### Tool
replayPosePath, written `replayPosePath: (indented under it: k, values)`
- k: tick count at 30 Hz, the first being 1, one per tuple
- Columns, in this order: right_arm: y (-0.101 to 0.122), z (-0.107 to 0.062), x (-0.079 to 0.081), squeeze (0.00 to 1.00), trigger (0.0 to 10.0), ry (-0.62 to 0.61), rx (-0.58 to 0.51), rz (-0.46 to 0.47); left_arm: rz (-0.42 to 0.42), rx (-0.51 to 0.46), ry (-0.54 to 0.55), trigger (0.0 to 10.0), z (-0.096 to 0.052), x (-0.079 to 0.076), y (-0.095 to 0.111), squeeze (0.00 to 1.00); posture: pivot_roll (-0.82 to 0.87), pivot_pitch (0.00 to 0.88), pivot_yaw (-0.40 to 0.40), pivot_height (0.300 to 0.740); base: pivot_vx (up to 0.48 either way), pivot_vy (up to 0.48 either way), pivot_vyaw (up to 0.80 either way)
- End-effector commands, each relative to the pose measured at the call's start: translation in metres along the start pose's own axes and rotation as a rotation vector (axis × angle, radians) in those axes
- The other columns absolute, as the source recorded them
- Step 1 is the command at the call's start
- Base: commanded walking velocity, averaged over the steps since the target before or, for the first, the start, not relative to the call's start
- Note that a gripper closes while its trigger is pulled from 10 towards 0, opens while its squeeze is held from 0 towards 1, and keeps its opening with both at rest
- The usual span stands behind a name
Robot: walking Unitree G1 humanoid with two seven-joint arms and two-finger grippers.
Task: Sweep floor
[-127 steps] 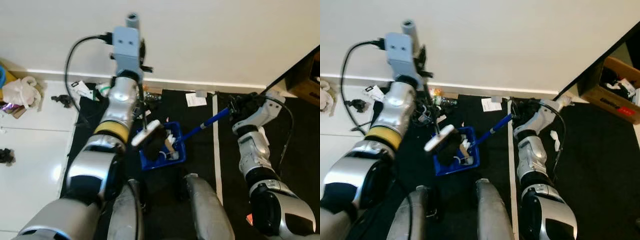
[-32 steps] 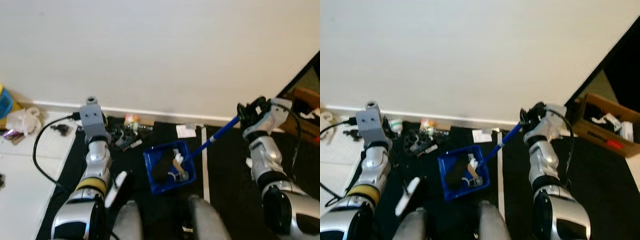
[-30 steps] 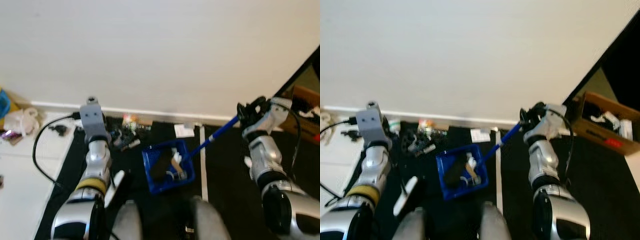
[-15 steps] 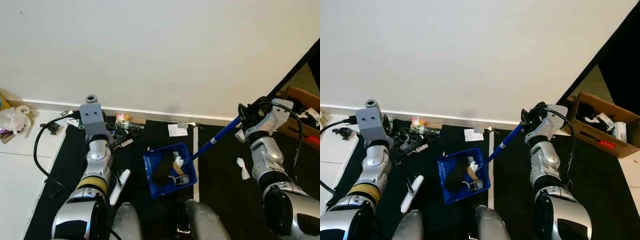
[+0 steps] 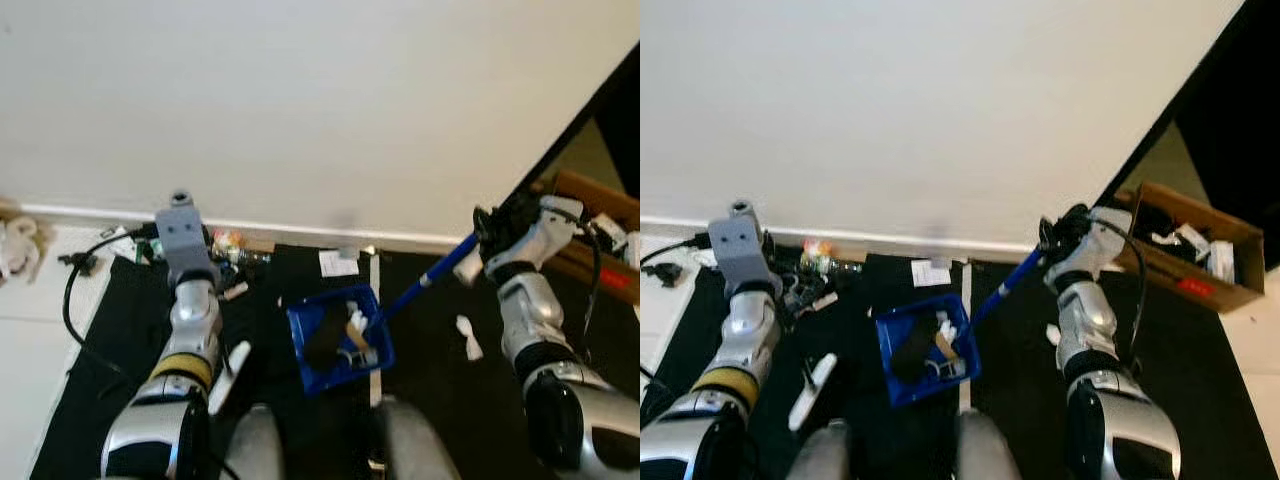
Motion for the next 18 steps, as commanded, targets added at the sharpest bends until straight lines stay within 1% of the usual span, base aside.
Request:
replayPosePath:
  k: [1, 6, 18]
  values:
    - [0.0097, 0.0037, -0.0036, 0.00, 10.0, -0.012, -0.036, 0.005, 0.001, 0.024, 0.009, 10.0, -0.0024, 0.0027, -0.0062, 0.00, 0.02, 0.063, -0.065, 0.740, 0.000, -0.379, 0.00]
    - [0.0100, 0.0039, -0.0043, 0.00, 10.0, -0.015, -0.036, 0.003, 0.000, 0.026, 0.012, 10.0, -0.0023, 0.0035, -0.0062, 0.00, 0.02, 0.067, -0.064, 0.740, 0.000, -0.408, 0.00]
    - [0.0093, 0.0033, -0.0047, 0.00, 10.0, -0.016, -0.034, 0.002, -0.003, 0.030, 0.015, 10.0, -0.0026, 0.0035, -0.0072, 0.00, 0.02, 0.070, -0.066, 0.740, 0.000, -0.480, 0.00]
Point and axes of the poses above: a point about 5 cm out from each wrist's last joint towards the gripper, its own z axis pointing out of the wrist towards the gripper, its own y axis along the axis of the wrist's last joint, x = y × z, the point moved 5 cm from there along z, pointing out of the wrist towards the gripper, and after that the axes turned 15 degrees about -z, right-handed, at the moved point
